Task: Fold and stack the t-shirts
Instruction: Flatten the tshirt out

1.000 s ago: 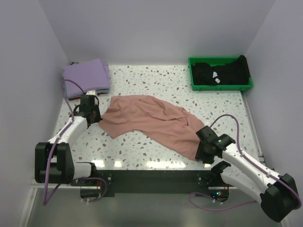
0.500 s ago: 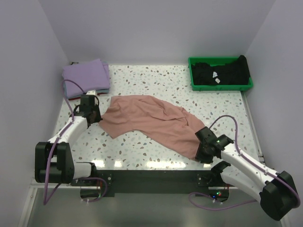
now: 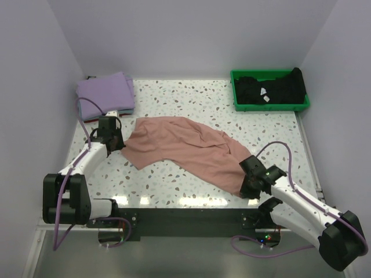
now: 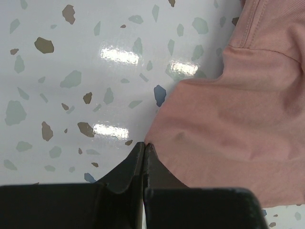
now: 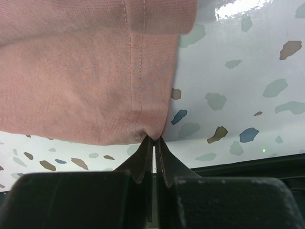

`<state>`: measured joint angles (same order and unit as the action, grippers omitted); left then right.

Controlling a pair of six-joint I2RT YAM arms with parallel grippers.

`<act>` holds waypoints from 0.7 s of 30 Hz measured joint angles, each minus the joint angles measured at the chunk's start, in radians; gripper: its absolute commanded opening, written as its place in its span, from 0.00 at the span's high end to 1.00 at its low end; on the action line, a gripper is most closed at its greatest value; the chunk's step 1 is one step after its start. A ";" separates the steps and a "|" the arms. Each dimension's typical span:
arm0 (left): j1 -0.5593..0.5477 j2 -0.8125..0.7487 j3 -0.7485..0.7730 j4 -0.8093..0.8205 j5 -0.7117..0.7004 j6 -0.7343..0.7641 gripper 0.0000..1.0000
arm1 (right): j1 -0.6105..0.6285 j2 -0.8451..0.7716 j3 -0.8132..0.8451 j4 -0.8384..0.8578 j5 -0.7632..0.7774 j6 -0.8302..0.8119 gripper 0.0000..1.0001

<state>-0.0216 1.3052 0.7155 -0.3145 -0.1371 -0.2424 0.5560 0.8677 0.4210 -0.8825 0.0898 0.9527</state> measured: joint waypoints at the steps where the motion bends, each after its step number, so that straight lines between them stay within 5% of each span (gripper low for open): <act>1: 0.000 0.000 0.000 0.000 0.000 0.000 1.00 | 0.000 0.000 0.000 0.000 0.000 0.000 1.00; 7: 0.000 0.000 0.000 -0.001 0.010 0.000 1.00 | 0.000 -0.009 0.042 -0.049 0.011 -0.008 1.00; 14: 0.000 -0.051 0.027 -0.034 0.080 -0.058 1.00 | 0.000 0.024 0.342 -0.121 0.079 -0.062 1.00; 21: 0.000 -0.010 0.257 -0.077 0.157 -0.164 1.00 | -0.041 0.230 0.554 -0.119 0.129 -0.194 1.00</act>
<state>-0.0216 1.2949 0.9722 -0.3920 0.0196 -0.4068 0.5152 1.0981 0.9752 -1.0012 0.2192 0.7586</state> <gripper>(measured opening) 0.020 0.014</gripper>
